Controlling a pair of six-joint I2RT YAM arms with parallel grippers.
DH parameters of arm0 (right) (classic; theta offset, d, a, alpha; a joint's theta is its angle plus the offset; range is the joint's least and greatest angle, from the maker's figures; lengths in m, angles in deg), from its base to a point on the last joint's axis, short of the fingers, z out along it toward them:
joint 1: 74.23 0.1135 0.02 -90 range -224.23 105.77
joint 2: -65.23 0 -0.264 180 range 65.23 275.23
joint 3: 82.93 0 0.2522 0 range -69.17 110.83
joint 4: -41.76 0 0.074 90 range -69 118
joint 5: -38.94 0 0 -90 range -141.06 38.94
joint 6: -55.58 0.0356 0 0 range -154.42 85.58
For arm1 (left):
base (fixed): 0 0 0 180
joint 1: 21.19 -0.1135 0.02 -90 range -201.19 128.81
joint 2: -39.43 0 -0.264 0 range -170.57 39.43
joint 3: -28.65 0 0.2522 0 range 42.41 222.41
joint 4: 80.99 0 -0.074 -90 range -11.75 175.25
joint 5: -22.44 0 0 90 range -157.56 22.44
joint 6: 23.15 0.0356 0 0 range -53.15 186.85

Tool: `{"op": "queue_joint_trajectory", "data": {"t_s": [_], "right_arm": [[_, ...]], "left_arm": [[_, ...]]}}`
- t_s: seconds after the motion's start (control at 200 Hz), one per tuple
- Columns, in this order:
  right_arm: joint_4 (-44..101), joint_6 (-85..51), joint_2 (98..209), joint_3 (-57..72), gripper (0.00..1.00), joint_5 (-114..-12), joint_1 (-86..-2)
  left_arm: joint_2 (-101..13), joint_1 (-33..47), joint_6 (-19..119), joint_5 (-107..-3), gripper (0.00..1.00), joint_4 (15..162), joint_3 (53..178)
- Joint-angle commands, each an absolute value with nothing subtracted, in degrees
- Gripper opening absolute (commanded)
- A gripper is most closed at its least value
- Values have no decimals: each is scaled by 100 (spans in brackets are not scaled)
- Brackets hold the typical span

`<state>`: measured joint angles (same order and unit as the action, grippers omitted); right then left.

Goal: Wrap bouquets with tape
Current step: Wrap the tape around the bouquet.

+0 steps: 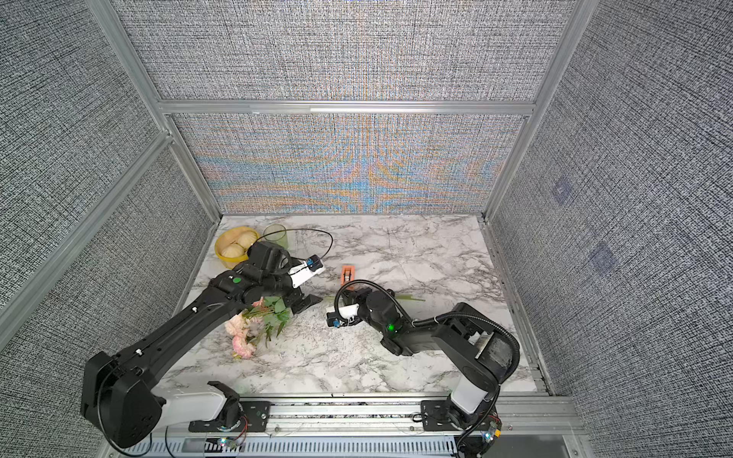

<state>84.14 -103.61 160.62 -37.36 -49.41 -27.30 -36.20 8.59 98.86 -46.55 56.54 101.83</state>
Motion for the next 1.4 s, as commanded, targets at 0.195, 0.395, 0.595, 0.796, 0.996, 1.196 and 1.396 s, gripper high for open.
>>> {"op": "queue_joint_trajectory", "data": {"t_s": [0.195, 0.395, 0.595, 0.796, 0.996, 1.196, 1.396], "right_arm": [[9192, -10621, 16235, -3789, 0, -4825, -2695], [9323, -10727, 16352, -3811, 0, -4800, -2651], [9497, -10695, 16437, -3828, 0, -4764, -2642], [9450, -10675, 16421, -3823, 0, -4811, -2633], [9318, -10560, 16400, -3841, 0, -4832, -2616], [8308, -10012, 16090, -3814, 13, -4746, -2592], [6758, -9163, 15437, -3802, 41, -5063, -2502]], "left_arm": [[-4730, 860, 10655, -4563, 95, 4880, 10721], [-5578, 854, 10750, -4737, 75, 4257, 11356], [-5584, 852, 10864, -4503, 68, 4289, 11308], [-5730, 857, 11021, -4423, 48, 3989, 11407], [-5740, 856, 11097, -4366, 14, 3888, 11510], [-5528, 852, 11182, -4384, 0, 3994, 11523], [-5405, 861, 11299, -4422, 0, 4111, 11457]]}}
